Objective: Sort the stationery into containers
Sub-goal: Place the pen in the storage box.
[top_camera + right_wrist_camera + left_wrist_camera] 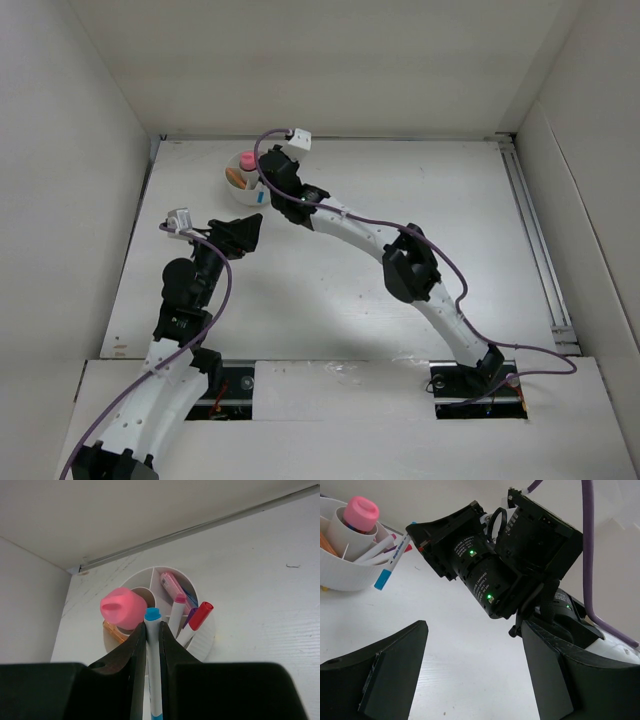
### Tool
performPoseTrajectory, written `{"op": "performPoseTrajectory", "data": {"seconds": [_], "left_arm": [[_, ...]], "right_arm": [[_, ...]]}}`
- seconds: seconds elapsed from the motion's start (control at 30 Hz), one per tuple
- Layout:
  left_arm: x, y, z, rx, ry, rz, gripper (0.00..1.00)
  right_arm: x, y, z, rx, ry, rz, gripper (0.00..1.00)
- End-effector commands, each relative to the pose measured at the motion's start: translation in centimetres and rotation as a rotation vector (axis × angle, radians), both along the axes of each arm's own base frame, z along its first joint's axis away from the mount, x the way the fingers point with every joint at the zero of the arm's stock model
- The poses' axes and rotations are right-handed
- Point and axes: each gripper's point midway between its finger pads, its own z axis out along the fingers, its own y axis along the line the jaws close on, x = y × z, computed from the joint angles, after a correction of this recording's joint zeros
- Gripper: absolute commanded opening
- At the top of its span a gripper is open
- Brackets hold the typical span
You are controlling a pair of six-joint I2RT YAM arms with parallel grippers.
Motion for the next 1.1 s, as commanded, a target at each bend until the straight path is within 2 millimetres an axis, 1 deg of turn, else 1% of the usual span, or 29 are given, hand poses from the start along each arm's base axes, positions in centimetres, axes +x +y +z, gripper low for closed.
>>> {"op": "performPoseTrajectory", "data": {"seconds": [0.0, 0.03, 0.07, 0.13, 0.2, 0.23, 0.3, 0.33, 0.47, 0.5, 0.53, 0.63, 0.7, 0.77, 0.8, 0.83, 0.87, 0.93, 0.97, 1.0, 1.03, 1.07], "left_arm": [[-0.1, -0.3, 1.6, 0.003, -0.054, -0.015, 0.73], [0.0, -0.1, 1.6, 0.001, -0.053, -0.003, 0.73], [0.0, -0.1, 1.6, 0.001, -0.053, -0.003, 0.73], [-0.1, -0.1, 1.6, 0.001, -0.053, -0.004, 0.73], [-0.1, -0.3, 1.6, 0.002, -0.054, -0.013, 0.73], [-0.1, -0.3, 1.6, 0.002, -0.054, -0.013, 0.73], [0.0, 0.0, 1.6, 0.0, -0.053, 0.0, 0.73], [0.0, 0.0, 1.6, 0.0, -0.053, 0.0, 0.73], [-0.1, -0.2, 1.6, 0.002, -0.054, -0.01, 0.73], [0.0, 0.0, 1.6, 0.0, -0.053, 0.005, 0.73], [0.0, 0.0, 1.6, 0.0, -0.053, 0.005, 0.73], [0.2, 0.0, 1.4, 0.002, -0.044, 0.005, 0.73], [0.0, -0.2, 1.6, 0.001, -0.055, -0.009, 0.73], [0.2, 0.0, 1.7, -0.001, -0.054, 0.006, 0.73], [0.2, 0.0, 1.7, -0.001, -0.054, 0.006, 0.73], [0.2, 0.0, 1.7, -0.001, -0.054, 0.006, 0.73], [0.1, -0.2, 1.6, 0.001, -0.055, -0.004, 0.73], [0.0, -0.3, 1.6, 0.002, -0.055, -0.013, 0.73], [0.1, -0.2, 1.6, 0.001, -0.055, -0.004, 0.73], [0.1, -0.2, 1.6, 0.001, -0.055, -0.004, 0.73], [0.2, 0.0, 1.7, -0.001, -0.054, 0.008, 0.73], [0.3, 0.0, 1.4, 0.001, -0.044, 0.008, 0.73]], "right_arm": [[0.4, 0.5, 3.4, 0.073, -0.082, -0.023, 0.0], [0.6, 0.4, 2.8, 0.056, -0.079, -0.033, 0.0], [0.6, 0.5, 3.4, 0.07, -0.09, -0.034, 0.0], [0.8, 0.4, 3.2, 0.069, -0.092, -0.046, 0.0], [0.9, 0.0, 4.0, 0.088, -0.111, -0.069, 0.0], [0.8, -0.1, 4.8, 0.103, -0.122, -0.069, 0.0], [1.0, -0.4, 5.3, 0.119, -0.137, -0.093, 0.0], [1.0, -0.6, 5.9, 0.129, -0.145, -0.102, 0.0], [1.1, -0.8, 6.5, 0.149, -0.162, -0.116, 0.0], [1.2, -0.6, 6.5, 0.161, -0.169, -0.117, 0.0], [1.5, -0.3, 5.9, 0.15, -0.17, -0.116, 0.0], [1.7, -0.3, 5.5, 0.141, -0.173, -0.124, 0.0], [1.9, 0.0, 4.2, 0.131, -0.166, -0.124, 0.0], [2.1, 0.0, 4.6, 0.138, -0.185, -0.133, 0.0], [2.2, 0.1, 4.3, 0.136, -0.185, -0.133, 0.0], [2.2, 0.1, 4.5, 0.136, -0.193, -0.132, 0.0], [2.3, 0.2, 4.1, 0.13, -0.196, -0.132, 0.0], [2.3, 0.2, 4.3, 0.142, -0.204, -0.132, 0.0], [2.5, 0.3, 3.8, 0.13, -0.205, -0.132, 0.0], [2.5, 0.3, 4.7, 0.153, -0.222, -0.133, 0.0], [2.6, 0.4, 4.4, 0.143, -0.224, -0.132, 0.0], [2.7, 0.5, 3.6, 0.132, -0.217, -0.132, 0.0]]}}
